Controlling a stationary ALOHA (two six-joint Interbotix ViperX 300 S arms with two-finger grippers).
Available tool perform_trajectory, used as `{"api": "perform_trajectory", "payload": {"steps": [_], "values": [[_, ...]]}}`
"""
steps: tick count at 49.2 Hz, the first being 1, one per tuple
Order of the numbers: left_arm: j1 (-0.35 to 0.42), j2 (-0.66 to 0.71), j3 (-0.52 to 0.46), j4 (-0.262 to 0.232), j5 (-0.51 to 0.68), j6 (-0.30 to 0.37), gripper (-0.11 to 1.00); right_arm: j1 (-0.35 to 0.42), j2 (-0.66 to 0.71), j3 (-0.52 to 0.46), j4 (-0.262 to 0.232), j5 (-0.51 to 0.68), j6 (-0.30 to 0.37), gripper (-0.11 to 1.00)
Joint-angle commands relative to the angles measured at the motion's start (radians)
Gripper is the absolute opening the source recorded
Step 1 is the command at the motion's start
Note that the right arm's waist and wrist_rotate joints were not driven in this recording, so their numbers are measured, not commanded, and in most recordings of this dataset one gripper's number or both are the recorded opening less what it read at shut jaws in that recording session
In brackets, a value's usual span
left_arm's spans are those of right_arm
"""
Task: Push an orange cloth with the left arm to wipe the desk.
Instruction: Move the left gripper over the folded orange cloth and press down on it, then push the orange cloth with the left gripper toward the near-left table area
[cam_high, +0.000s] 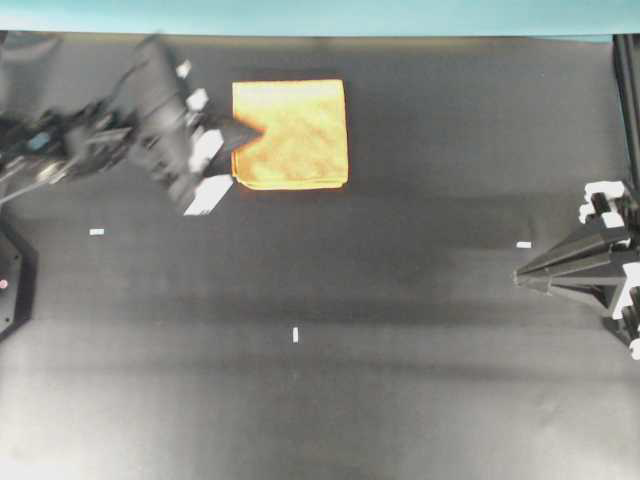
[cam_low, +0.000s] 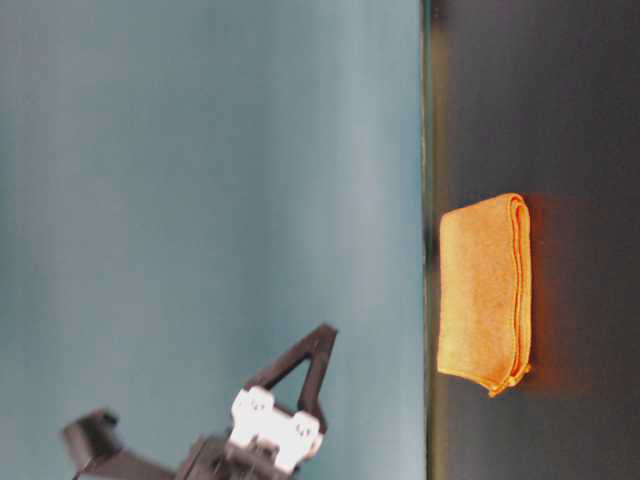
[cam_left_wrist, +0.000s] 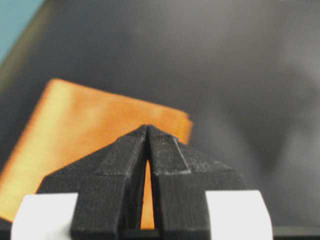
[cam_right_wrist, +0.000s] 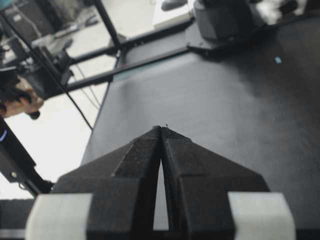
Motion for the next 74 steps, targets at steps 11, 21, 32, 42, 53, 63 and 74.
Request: {"api": "perform_trajectory", "payload": {"steps": [11, 21, 32, 42, 53, 63, 74], "values": [[0.055, 0.115, -0.069, 0.003, -0.043, 0.008, 0.22, 0.002, 0.002, 0.009, 0.002, -0.003, 0.002, 0.0], [0.087, 0.216, -0.094, 0.003, -0.075, 0.008, 0.79, 0.002, 0.0, 0.02, 0.002, 0.0, 0.0, 0.0], [0.092, 0.36, -0.183, 0.003, -0.074, 0.012, 0.84, 0.0, 0.0, 0.028, 0.002, 0.002, 0.002, 0.0], [0.1, 0.454, -0.25, 0.005, -0.069, 0.028, 0.85, 0.002, -0.005, 0.035, 0.002, 0.006, 0.0, 0.0], [0.103, 0.479, -0.256, 0.003, -0.006, 0.081, 0.85, 0.0, -0.021, 0.044, 0.002, 0.006, 0.002, 0.0], [0.095, 0.472, -0.207, 0.005, 0.041, 0.112, 0.85, 0.002, -0.028, 0.048, 0.002, 0.006, 0.0, 0.0], [0.037, 0.425, -0.118, 0.005, 0.044, 0.118, 0.85, 0.0, -0.028, 0.048, 0.002, 0.005, 0.0, 0.0]]}}
